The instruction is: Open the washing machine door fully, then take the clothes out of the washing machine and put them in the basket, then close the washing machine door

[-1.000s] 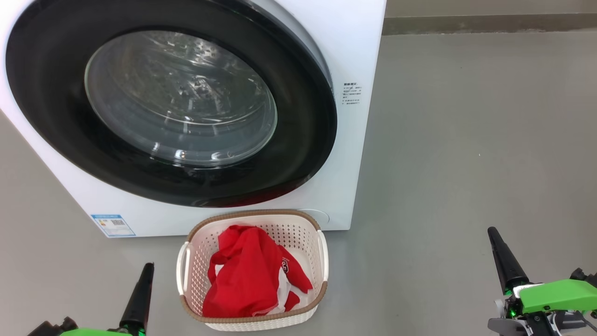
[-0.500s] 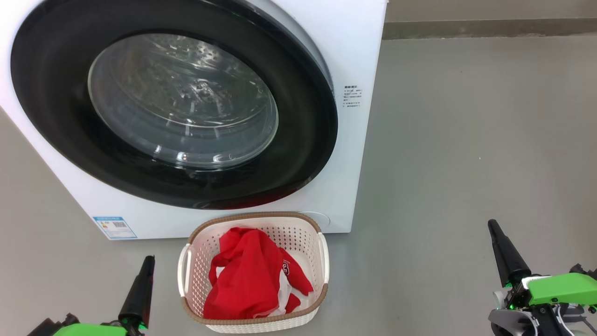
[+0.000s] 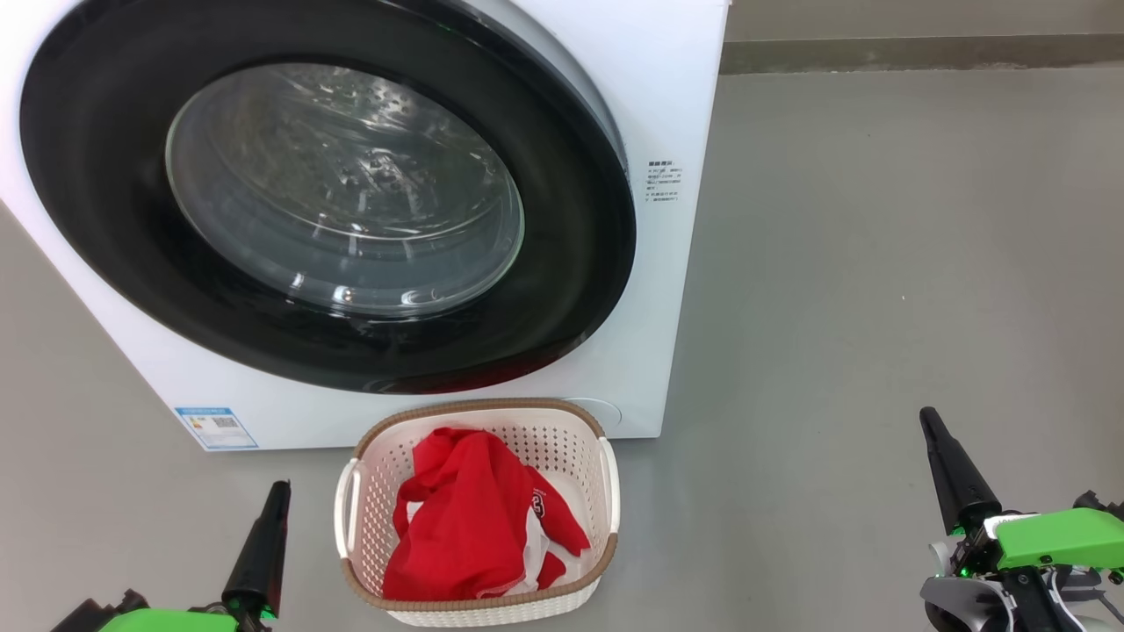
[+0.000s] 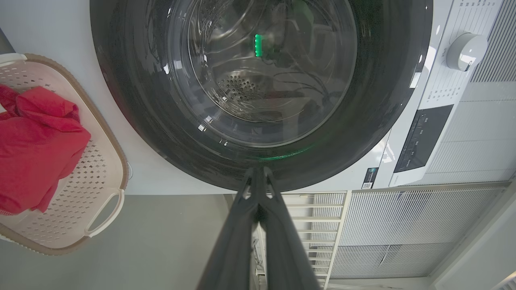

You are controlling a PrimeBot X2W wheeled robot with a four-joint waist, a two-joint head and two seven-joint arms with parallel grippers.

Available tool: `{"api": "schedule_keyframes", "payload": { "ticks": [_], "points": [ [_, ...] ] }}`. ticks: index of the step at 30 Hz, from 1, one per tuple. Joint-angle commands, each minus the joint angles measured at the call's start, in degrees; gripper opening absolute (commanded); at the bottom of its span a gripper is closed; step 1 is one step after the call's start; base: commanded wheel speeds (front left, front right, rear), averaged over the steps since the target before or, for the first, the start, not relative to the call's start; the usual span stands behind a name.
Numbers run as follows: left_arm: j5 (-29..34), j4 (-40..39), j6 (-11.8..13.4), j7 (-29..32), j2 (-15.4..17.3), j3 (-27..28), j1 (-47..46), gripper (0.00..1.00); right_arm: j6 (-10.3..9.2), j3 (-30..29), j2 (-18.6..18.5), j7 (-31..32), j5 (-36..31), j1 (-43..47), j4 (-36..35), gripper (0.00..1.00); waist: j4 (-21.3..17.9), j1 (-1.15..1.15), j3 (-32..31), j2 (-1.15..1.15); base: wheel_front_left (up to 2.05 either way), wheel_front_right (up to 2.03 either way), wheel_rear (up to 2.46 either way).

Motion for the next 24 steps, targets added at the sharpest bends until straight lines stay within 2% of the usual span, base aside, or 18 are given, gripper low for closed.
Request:
{"api": "schedule_keyframes", "payload": {
  "ticks": [1,24],
  "points": [
    [-0.2,-1.2,0.0,0.4,0.6,2.1,-2.2,0.00,-0.04,0.6,-0.7,0.3,0.0,-2.3,-1.4,0.00,0.0,0.00,0.0,0.00,0.00,0.00,0.00],
    [0.0,-1.2,0.0,0.6,0.5,2.3,-2.2,0.00,-0.04,0.2,-0.4,0.7,-0.4,-2.3,-1.4,0.00,0.0,0.00,0.0,0.00,0.00,0.00,0.00]
  ]
}}
